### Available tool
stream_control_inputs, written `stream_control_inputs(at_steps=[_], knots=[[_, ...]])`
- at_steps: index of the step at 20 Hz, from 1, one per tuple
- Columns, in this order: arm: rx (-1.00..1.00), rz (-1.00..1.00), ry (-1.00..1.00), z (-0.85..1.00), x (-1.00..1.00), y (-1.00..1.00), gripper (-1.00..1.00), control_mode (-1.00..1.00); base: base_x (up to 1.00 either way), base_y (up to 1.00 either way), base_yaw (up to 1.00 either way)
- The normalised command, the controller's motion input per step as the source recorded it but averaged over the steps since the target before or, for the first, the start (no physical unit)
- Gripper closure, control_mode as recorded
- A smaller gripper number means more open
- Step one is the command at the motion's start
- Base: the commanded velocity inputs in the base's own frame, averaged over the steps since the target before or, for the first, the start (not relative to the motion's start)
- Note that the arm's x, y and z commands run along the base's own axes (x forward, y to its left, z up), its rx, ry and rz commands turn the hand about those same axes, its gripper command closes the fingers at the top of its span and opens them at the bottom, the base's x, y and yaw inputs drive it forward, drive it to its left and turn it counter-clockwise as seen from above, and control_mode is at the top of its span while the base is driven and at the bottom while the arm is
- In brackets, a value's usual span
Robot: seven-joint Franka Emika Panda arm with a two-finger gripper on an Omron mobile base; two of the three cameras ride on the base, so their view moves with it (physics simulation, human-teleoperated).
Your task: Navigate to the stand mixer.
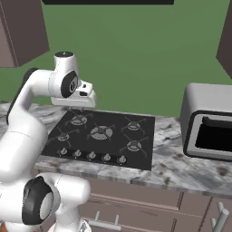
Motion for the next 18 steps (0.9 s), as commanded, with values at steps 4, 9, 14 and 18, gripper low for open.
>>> stream_control_inputs(at_steps=[4, 9, 14, 18], knots=[[0.00, 0.00, 0.00, 0.00, -0.43, 0.00, -1.00, -1.00, 0.00, 0.00, 0.00], [0.00, 0.00, -0.03, -0.03, -0.99, 0.00, -1.00, -1.00, 0.00, 0.00, 0.00], [0.01, -0.01, -0.01, 0.00, -0.95, 0.00, -1.00, -1.00, 0.00, 0.00, 0.00], [0.00, 0.00, 0.00, 0.00, -0.69, 0.00, -1.00, -1.00, 0.00, 0.00, 0.00]])
